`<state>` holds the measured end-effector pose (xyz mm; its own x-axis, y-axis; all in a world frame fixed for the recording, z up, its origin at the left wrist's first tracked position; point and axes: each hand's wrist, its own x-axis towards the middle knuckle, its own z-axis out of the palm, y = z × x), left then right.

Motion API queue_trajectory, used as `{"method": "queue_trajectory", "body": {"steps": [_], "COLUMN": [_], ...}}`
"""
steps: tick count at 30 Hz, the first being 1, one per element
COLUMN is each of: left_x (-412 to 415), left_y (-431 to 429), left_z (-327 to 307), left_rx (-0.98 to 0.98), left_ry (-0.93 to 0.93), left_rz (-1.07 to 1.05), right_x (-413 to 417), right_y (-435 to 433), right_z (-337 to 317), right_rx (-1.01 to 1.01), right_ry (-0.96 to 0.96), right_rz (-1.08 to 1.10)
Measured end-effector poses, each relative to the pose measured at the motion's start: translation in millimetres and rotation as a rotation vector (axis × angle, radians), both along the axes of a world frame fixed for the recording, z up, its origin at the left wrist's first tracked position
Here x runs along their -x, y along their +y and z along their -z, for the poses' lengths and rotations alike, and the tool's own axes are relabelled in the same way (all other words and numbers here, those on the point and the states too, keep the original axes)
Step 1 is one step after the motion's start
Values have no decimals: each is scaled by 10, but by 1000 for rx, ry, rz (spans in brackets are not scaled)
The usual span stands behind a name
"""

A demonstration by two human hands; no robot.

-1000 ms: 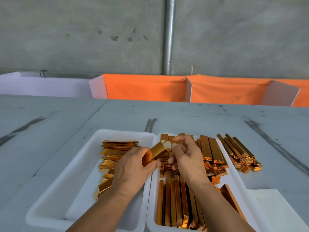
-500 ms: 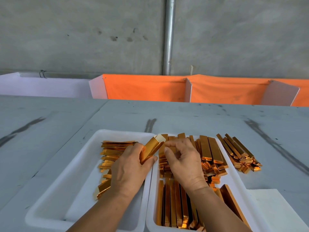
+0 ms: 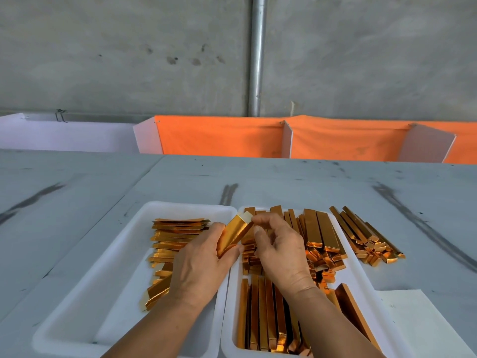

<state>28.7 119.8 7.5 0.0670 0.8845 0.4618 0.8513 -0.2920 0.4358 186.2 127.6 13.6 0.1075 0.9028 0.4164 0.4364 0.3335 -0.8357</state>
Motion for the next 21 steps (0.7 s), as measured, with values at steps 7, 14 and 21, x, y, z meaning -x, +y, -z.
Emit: {"method": "queue_trajectory", "body": {"steps": [7, 14, 21], "left_x": [-3, 16, 17], "left_y": [-13, 17, 12], "left_z": [-12, 18, 0], "left_rx": [9, 1, 22], "left_ry": [1, 37, 14], "left_rz": [53, 52, 94], "right_x": [-24, -14, -32], "right_y": [-48, -71, -69], "right_z": [-54, -78, -91], "right_rx": [69, 106, 143], "right_ry": [151, 225, 273], "right_rz": [-109, -160, -239]}}
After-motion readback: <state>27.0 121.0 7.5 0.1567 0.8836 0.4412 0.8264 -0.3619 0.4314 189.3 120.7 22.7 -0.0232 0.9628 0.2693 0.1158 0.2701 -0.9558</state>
